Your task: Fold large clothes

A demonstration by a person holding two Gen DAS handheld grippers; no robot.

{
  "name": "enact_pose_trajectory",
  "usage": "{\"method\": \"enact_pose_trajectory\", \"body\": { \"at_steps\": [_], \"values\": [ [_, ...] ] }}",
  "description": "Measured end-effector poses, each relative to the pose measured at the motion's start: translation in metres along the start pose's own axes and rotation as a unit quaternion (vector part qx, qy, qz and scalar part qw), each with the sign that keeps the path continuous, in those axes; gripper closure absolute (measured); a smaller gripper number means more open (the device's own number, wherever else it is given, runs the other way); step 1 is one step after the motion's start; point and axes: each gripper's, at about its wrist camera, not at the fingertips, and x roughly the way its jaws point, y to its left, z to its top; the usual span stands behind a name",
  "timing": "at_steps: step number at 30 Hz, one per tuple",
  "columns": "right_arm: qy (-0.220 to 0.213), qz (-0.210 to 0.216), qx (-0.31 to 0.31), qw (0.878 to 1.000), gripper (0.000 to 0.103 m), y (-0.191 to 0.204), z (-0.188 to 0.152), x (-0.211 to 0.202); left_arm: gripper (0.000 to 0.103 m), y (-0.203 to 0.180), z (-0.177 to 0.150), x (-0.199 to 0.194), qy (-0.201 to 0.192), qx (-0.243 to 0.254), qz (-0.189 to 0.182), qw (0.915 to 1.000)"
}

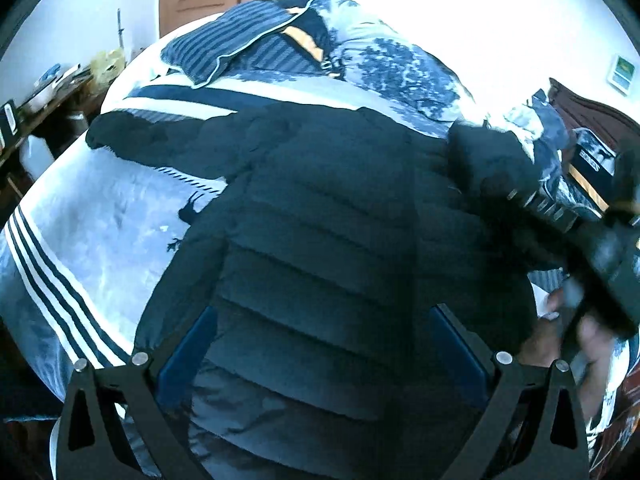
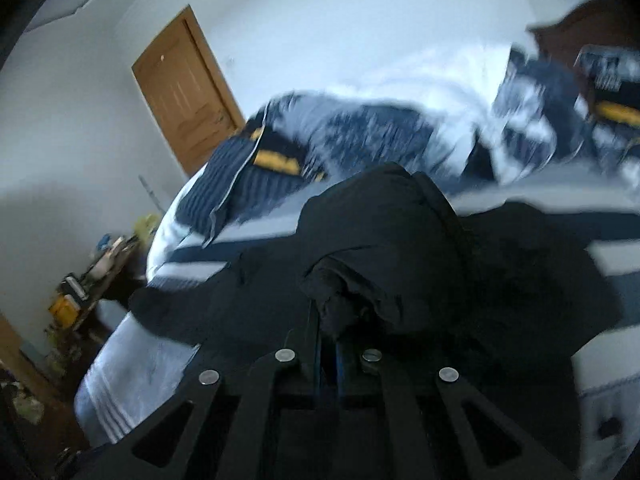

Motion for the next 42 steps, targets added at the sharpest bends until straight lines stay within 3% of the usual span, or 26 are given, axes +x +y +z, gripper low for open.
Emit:
{"method": "enact_pose_trajectory", "body": {
  "at_steps": [2, 4, 5, 6, 9, 12, 16, 18, 21, 24, 26, 28, 30, 33, 35, 36, 37, 39, 41, 42],
  "values": [
    [0.035, 0.005, 0.015, 0.999, 0.088, -0.009, -0.011, 0.03, 0.0, 0.007, 0.003, 0.004, -0.002, -0.008, 0.005, 0.9999],
    [0.098, 0.037, 0.024, 0.994, 0.057, -0.015, -0.025, 0.05, 0.0, 0.01, 0.004, 0.007, 0.0, -0.012, 0.004, 0.9999],
    [0.126, 0.053, 0.033, 0.99, 0.05, -0.017, -0.027, 0.056, 0.0, 0.011, 0.005, 0.008, 0.002, -0.012, 0.003, 0.9999],
    [0.136, 0.065, 0.037, 0.988, 0.046, -0.021, -0.026, 0.055, 0.0, 0.01, 0.006, 0.009, 0.002, -0.012, 0.003, 0.9999],
    [0.099, 0.075, 0.048, 0.991, 0.023, -0.039, -0.011, 0.021, 0.0, 0.003, 0.008, 0.012, 0.004, -0.008, 0.0, 1.0],
    [0.048, 0.104, 0.076, 0.99, 0.022, -0.07, 0.004, -0.028, 0.0, -0.012, 0.008, 0.02, 0.012, -0.009, -0.015, 0.9998],
    [0.014, 0.053, 0.157, 0.986, 0.022, -0.143, 0.005, -0.075, 0.0, -0.051, 0.003, 0.041, 0.031, -0.014, -0.052, 0.9981],
    [0.005, 0.013, 0.221, 0.975, 0.022, -0.195, -0.003, -0.092, 0.0, -0.08, 0.005, 0.061, 0.034, 0.005, -0.057, 0.9978],
    [0.01, 0.029, 0.292, 0.956, 0.022, -0.245, -0.013, -0.094, 0.0, -0.111, 0.02, 0.104, 0.032, 0.03, -0.008, 0.999],
    [0.017, 0.058, 0.337, 0.939, 0.027, -0.276, -0.019, -0.079, 0.001, -0.118, 0.04, 0.151, 0.046, 0.039, 0.06, 0.9964],
    [0.03, 0.084, 0.351, 0.932, 0.035, -0.284, -0.014, -0.049, 0.026, -0.109, 0.049, 0.168, 0.062, 0.025, 0.063, 0.9958],
    [0.046, 0.096, 0.359, 0.927, 0.047, -0.284, -0.01, -0.028, 0.068, -0.097, 0.053, 0.168, 0.073, 0.003, 0.041, 0.9965],
    [0.053, 0.109, 0.361, 0.925, 0.05, -0.283, -0.008, -0.009, 0.073, -0.083, 0.061, 0.157, 0.059, -0.023, 0.018, 0.9978],
    [0.04, 0.14, 0.372, 0.916, 0.053, -0.282, -0.006, 0.007, 0.074, -0.06, 0.088, 0.131, 0.003, -0.063, -0.001, 0.998],
    [0.052, 0.133, 0.372, 0.917, 0.057, -0.278, -0.008, 0.017, 0.074, -0.047, 0.112, 0.119, -0.036, -0.071, 0.019, 0.9966],
    [0.064, 0.13, 0.366, 0.919, 0.065, -0.275, -0.01, 0.023, 0.078, -0.043, 0.12, 0.12, -0.043, -0.068, 0.031, 0.9963],
    [0.076, 0.129, 0.364, 0.919, 0.068, -0.273, -0.011, 0.03, 0.09, -0.038, 0.129, 0.124, -0.048, -0.06, 0.04, 0.9963],
    [0.086, 0.14, 0.371, 0.914, 0.068, -0.268, -0.016, 0.04, 0.092, -0.026, 0.141, 0.134, -0.056, -0.055, 0.038, 0.9962],
    [0.088, 0.139, 0.371, 0.914, 0.064, -0.265, -0.02, 0.041, 0.091, -0.007, 0.144, 0.148, -0.049, -0.067, 0.016, 0.9964],
    [0.092, 0.134, 0.37, 0.915, 0.044, -0.264, -0.021, 0.042, 0.091, 0.0, 0.14, 0.157, -0.028, -0.075, 0.024, 0.9965]
  ]
}}
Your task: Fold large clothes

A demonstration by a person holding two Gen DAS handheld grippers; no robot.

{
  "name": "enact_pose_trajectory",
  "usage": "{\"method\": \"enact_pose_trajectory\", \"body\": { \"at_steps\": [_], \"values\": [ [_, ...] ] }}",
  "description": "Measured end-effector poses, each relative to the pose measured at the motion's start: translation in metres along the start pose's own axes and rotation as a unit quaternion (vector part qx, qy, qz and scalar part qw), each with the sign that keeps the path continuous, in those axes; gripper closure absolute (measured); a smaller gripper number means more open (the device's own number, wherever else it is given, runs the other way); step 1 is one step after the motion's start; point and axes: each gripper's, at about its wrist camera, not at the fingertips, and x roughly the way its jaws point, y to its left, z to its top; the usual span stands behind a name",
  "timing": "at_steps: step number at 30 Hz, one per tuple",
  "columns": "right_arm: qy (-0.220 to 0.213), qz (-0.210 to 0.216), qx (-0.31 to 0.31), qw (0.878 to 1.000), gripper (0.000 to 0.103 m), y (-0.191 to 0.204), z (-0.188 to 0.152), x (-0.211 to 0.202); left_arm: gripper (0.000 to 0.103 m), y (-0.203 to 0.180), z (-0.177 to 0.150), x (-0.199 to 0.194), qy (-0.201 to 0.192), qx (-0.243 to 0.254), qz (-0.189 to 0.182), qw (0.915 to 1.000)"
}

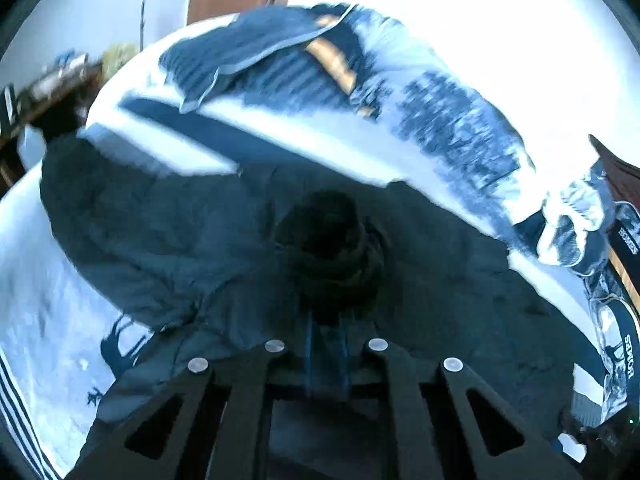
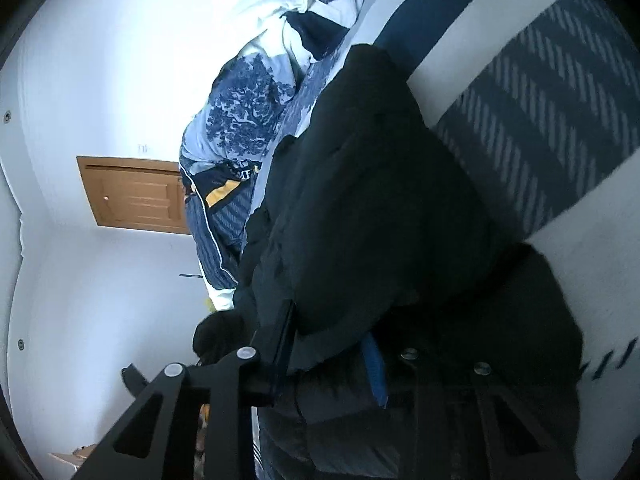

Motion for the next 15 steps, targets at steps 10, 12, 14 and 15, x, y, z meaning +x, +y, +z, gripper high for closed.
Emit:
{"method": "enact_pose_trajectory", "body": {
  "at_steps": [10, 12, 14, 15],
  "values": [
    [-0.034, -0.053, 0.004, 0.998, 0.097, -0.019, 0.006, -0.009, 0.101, 0.009, 0.001, 0.006, -0.01, -0.018, -0.042, 0.9989],
    [-0.072, -0.079, -0.025, 0.994, 0.097, -0.005, 0.004, -0.02, 0.101, 0.003, 0.01, 0.0, -0.04, -0.012, -0.017, 0.999],
    [-0.074, -0.126, -0.054, 0.988, 0.097, 0.003, 0.002, -0.015, 0.098, -0.004, 0.012, 0.022, -0.019, 0.015, 0.028, 0.9993],
    [-0.056, -0.145, -0.05, 0.987, 0.093, 0.0, 0.001, -0.007, 0.098, -0.006, 0.01, 0.037, 0.006, 0.035, 0.051, 0.998]
  ]
}}
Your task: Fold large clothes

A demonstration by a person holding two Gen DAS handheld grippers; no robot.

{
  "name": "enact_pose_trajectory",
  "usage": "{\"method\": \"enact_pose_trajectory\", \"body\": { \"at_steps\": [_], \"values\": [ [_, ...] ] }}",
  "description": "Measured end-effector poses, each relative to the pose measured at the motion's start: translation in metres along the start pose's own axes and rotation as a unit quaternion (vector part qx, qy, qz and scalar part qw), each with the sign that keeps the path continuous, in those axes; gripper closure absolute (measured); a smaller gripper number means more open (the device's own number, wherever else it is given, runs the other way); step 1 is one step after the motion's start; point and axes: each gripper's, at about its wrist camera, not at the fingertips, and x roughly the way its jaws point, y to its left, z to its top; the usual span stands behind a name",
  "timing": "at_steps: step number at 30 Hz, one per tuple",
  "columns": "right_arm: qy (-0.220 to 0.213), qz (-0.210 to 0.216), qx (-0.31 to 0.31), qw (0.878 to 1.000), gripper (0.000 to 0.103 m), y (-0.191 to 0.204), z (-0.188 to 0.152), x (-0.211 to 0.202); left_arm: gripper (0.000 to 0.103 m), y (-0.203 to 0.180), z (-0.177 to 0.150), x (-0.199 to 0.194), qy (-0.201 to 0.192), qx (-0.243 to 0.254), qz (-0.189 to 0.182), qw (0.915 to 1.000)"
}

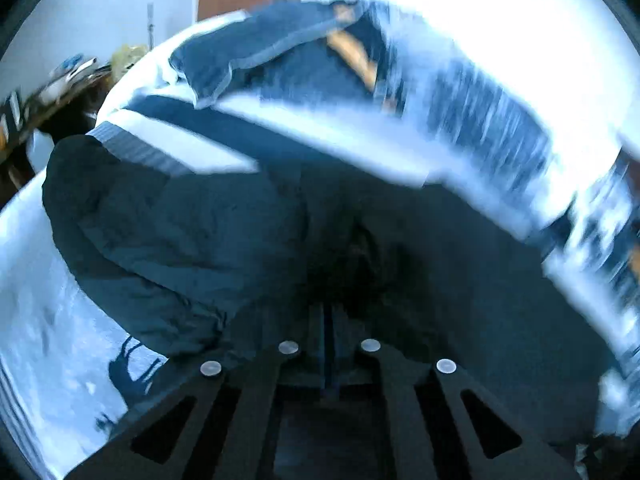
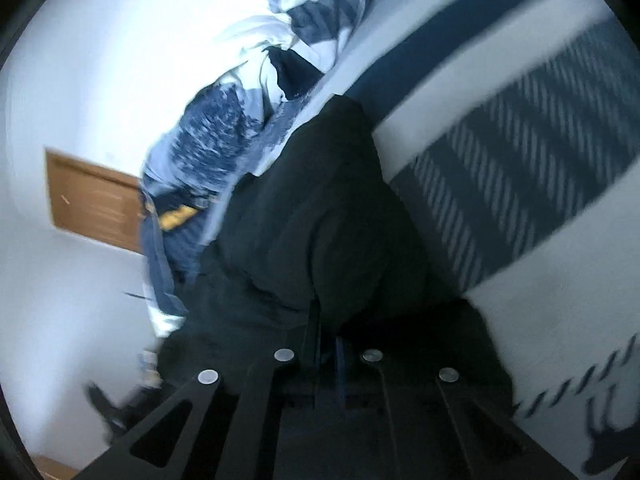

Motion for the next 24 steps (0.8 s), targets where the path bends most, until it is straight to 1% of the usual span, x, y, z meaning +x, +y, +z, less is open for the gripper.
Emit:
{"method": "enact_pose_trajectory", "body": {
  "at_steps": [1, 2, 3, 4, 5, 6, 7, 8, 9, 10, 12, 14, 16, 17, 18, 20, 21, 22, 23, 24],
  "values": [
    [0.016, -0.007, 0.004, 1.0, 0.091, -0.001, -0.001, 0.005, 0.098, -0.001, -0.003, 0.009, 0.018, 0.014, 0.023, 0.9995],
    [0.029, -0.004, 0.014, 0.999, 0.091, -0.002, -0.002, 0.008, 0.098, 0.003, -0.005, 0.01, 0.023, 0.014, 0.027, 0.9993],
    [0.028, 0.016, 0.024, 0.999, 0.09, -0.002, -0.003, 0.004, 0.098, 0.009, -0.008, 0.005, 0.019, 0.005, 0.014, 0.9997],
    [0.025, 0.021, 0.023, 0.999, 0.082, 0.0, -0.002, 0.001, 0.087, 0.018, -0.011, -0.004, 0.009, -0.01, -0.002, 0.9999],
    [0.015, 0.022, 0.016, 1.0, 0.073, 0.005, -0.003, -0.007, 0.073, 0.029, -0.016, -0.014, 0.003, -0.024, -0.011, 0.9997],
    [-0.006, 0.014, 0.003, 1.0, 0.048, 0.012, -0.004, -0.019, 0.046, 0.039, -0.02, -0.024, -0.002, -0.036, -0.017, 0.9992],
    [-0.029, 0.008, -0.013, 0.999, 0.031, 0.018, -0.008, -0.029, 0.026, 0.052, -0.026, -0.039, -0.014, -0.048, -0.017, 0.9986],
    [-0.055, 0.0, -0.039, 0.998, 0.031, 0.029, -0.013, -0.043, 0.025, 0.068, -0.034, -0.055, -0.034, -0.058, -0.013, 0.9976],
    [-0.065, -0.007, -0.057, 0.996, 0.031, 0.037, -0.016, -0.05, 0.025, 0.085, -0.041, -0.067, -0.049, -0.064, -0.014, 0.9967],
    [-0.074, -0.011, -0.074, 0.994, 0.031, 0.046, -0.02, -0.056, 0.025, 0.098, -0.048, -0.078, -0.055, -0.068, -0.019, 0.996],
    [-0.09, -0.007, -0.12, 0.989, 0.031, 0.069, -0.035, -0.067, 0.025, 0.129, -0.061, -0.095, -0.048, -0.087, -0.035, 0.9944],
    [-0.098, -0.014, -0.175, 0.98, 0.031, 0.095, -0.055, -0.072, 0.025, 0.162, -0.077, -0.111, -0.049, -0.118, -0.039, 0.9911],
    [-0.091, 0.004, -0.222, 0.971, 0.031, 0.127, -0.081, -0.074, 0.025, 0.188, -0.087, -0.121, -0.053, -0.143, -0.041, 0.9874],
    [-0.088, 0.011, -0.249, 0.965, 0.031, 0.146, -0.097, -0.076, 0.025, 0.197, -0.089, -0.123, -0.056, -0.154, -0.041, 0.9857],
    [-0.091, 0.012, -0.264, 0.96, 0.031, 0.157, -0.108, -0.08, 0.025, 0.209, -0.092, -0.127, -0.061, -0.167, -0.043, 0.9832],
    [-0.103, 0.016, -0.296, 0.949, 0.026, 0.185, -0.134, -0.086, 0.025, 0.227, -0.094, -0.132, -0.07, -0.192, -0.048, 0.9778],
    [-0.096, 0.02, -0.318, 0.943, 0.02, 0.202, -0.147, -0.085, 0.025, 0.235, -0.091, -0.132, -0.07, -0.202, -0.053, 0.9753],
    [-0.081, 0.022, -0.335, 0.938, 0.02, 0.216, -0.156, -0.082, 0.025, 0.242, -0.087, -0.13, -0.07, -0.215, -0.062, 0.9721],
    [-0.059, 0.023, -0.355, 0.933, 0.02, 0.237, -0.165, -0.077, 0.025, 0.248, -0.083, -0.128, -0.067, -0.222, -0.069, 0.9703],
    [-0.049, 0.022, -0.367, 0.929, 0.02, 0.25, -0.172, -0.074, 0.025, 0.253, -0.08, -0.126, -0.066, -0.225, -0.068, 0.9698]
  ]
}}
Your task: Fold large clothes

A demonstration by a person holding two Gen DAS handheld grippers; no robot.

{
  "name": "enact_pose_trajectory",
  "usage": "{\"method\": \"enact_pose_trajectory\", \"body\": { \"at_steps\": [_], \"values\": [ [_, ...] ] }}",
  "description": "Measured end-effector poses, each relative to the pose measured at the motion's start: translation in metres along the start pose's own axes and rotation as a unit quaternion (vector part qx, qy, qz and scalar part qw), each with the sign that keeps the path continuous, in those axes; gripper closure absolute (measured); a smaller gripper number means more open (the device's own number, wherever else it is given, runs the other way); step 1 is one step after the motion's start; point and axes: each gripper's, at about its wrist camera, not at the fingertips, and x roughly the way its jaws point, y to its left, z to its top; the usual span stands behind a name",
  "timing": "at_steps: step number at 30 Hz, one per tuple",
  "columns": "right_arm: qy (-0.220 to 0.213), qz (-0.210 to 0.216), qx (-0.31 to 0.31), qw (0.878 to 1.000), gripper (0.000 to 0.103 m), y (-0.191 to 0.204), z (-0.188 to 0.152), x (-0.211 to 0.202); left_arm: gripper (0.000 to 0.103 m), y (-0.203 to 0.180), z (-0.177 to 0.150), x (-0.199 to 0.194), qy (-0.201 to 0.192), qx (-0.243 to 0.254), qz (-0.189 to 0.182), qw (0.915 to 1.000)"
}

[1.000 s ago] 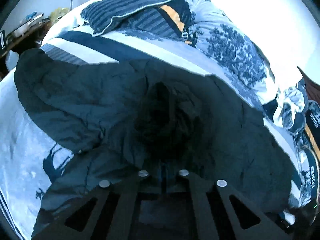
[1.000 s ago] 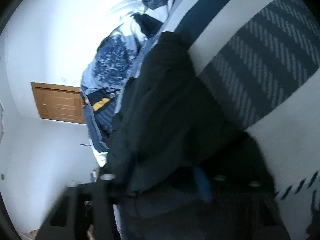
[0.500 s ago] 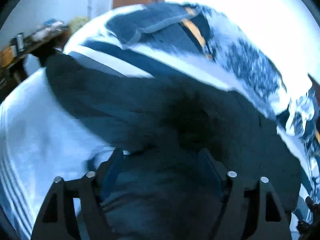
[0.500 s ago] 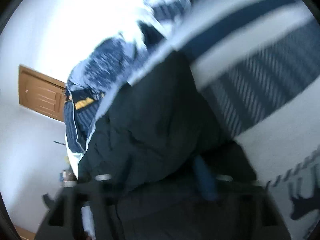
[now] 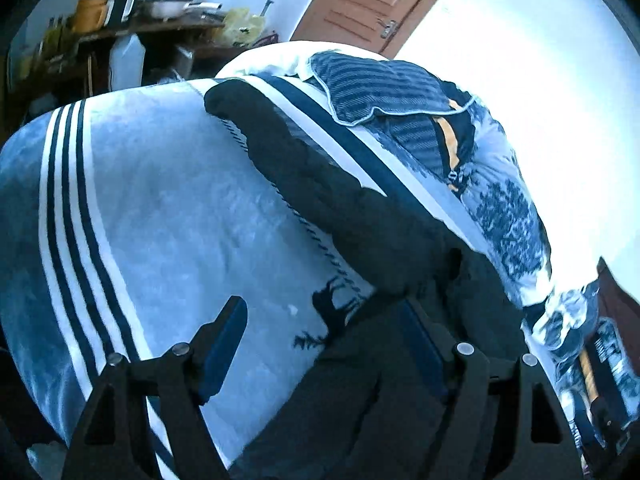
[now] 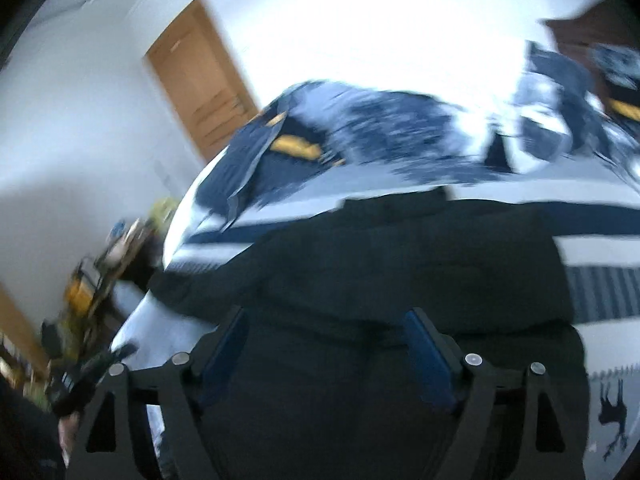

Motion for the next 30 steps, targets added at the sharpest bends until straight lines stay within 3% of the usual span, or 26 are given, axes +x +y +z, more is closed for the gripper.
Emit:
{"method": "enact_pose_trajectory", "body": {
  "at_steps": [5, 7, 10, 12, 17, 22, 26, 28, 30],
  "values": [
    [0.051, 0.054, -0.061, 0.995, 0.02, 0.072, 0.037, 0.047, 0.025, 0.022, 0.034, 0.017, -0.009, -0.038, 0.0, 0.9992],
    [0.073, 0.056, -0.107, 0.99, 0.02, 0.111, 0.05, 0.079, 0.025, 0.032, 0.041, 0.019, -0.024, -0.041, 0.002, 0.9989],
    [0.109, 0.101, -0.168, 0.975, 0.02, 0.172, 0.055, 0.131, 0.025, 0.055, 0.045, 0.025, -0.048, -0.04, 0.029, 0.9977],
    [0.146, 0.132, -0.21, 0.958, 0.02, 0.219, 0.053, 0.178, 0.025, 0.075, 0.05, 0.031, -0.045, -0.055, 0.06, 0.9956],
    [0.203, 0.158, -0.288, 0.922, 0.02, 0.312, 0.034, 0.284, 0.025, 0.12, 0.059, 0.04, -0.04, -0.117, 0.094, 0.9879],
    [0.22, 0.139, -0.358, 0.897, 0.02, 0.388, 0.012, 0.374, 0.025, 0.143, 0.065, 0.05, -0.026, -0.136, 0.108, 0.9845],
    [0.22, 0.09, -0.4, 0.885, 0.02, 0.441, -0.011, 0.441, 0.025, 0.154, 0.064, 0.062, -0.001, -0.148, 0.113, 0.9826],
    [0.214, 0.053, -0.432, 0.874, 0.02, 0.46, -0.023, 0.473, 0.025, 0.156, 0.068, 0.067, 0.0, -0.142, 0.116, 0.983],
    [0.236, 0.007, -0.449, 0.862, 0.025, 0.47, -0.036, 0.502, 0.025, 0.158, 0.071, 0.068, 0.001, -0.136, 0.119, 0.9835]
  ]
}}
